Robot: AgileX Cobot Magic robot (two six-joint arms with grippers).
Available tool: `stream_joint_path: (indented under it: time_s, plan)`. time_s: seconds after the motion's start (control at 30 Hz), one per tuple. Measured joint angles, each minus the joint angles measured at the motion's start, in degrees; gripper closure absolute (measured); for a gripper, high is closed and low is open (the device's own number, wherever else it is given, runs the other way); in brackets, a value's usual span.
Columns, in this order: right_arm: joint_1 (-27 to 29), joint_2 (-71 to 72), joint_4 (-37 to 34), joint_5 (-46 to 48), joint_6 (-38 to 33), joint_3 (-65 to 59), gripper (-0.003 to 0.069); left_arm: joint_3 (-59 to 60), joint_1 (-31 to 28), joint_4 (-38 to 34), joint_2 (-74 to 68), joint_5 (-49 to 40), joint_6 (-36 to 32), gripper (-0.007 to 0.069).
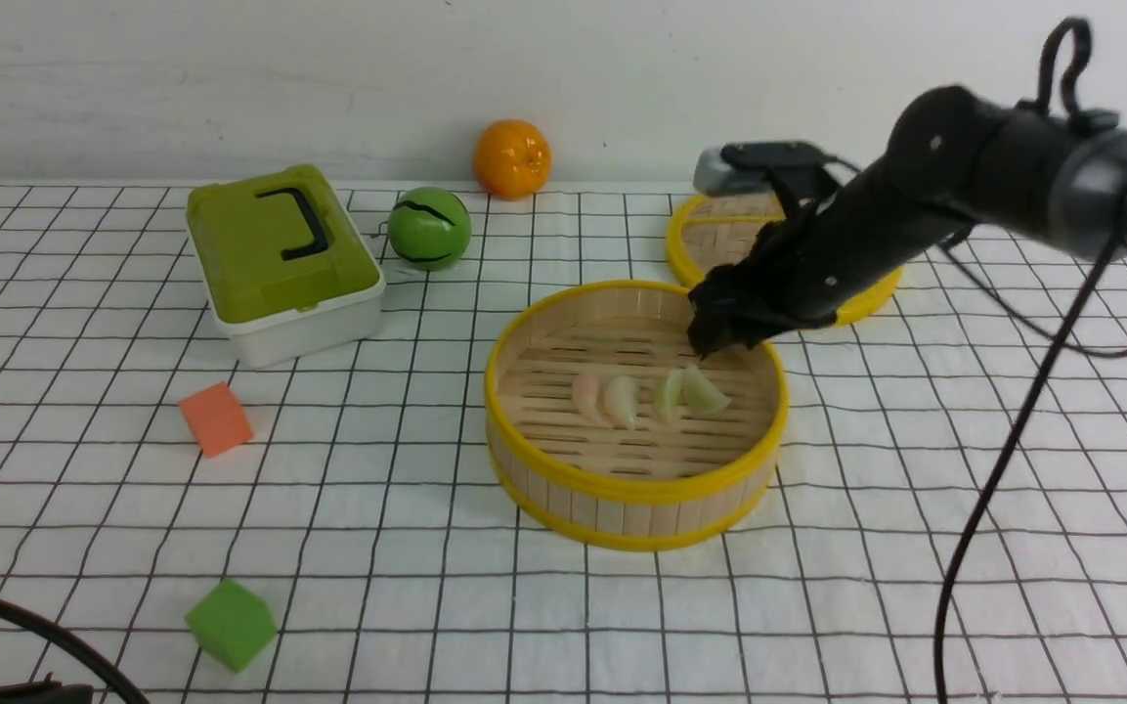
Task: Put the dumplings into the steamer on the table with the white tablecloth.
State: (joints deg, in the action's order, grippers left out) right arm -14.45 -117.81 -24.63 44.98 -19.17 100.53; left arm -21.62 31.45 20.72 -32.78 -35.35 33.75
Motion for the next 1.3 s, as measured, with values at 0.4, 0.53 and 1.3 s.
stream_joint_path:
  time_s: [0.4,0.53,1.3]
  plan:
    - [0.1,37.6,31.4,13.7,15.1,-5.1,0.0680,0.0,0.0,0.0,0.0,0.0,0.0,0.0532]
    - [0.2,51.9,32.5,6.5,19.6,-18.5,0.0680,0.0,0.0,0.0,0.0,0.0,0.0,0.0530]
    - [0.2,112.5,29.5,-50.0,35.9,-97.8,0.0670,0.0,0.0,0.0,0.0,0.0,0.0,0.0503]
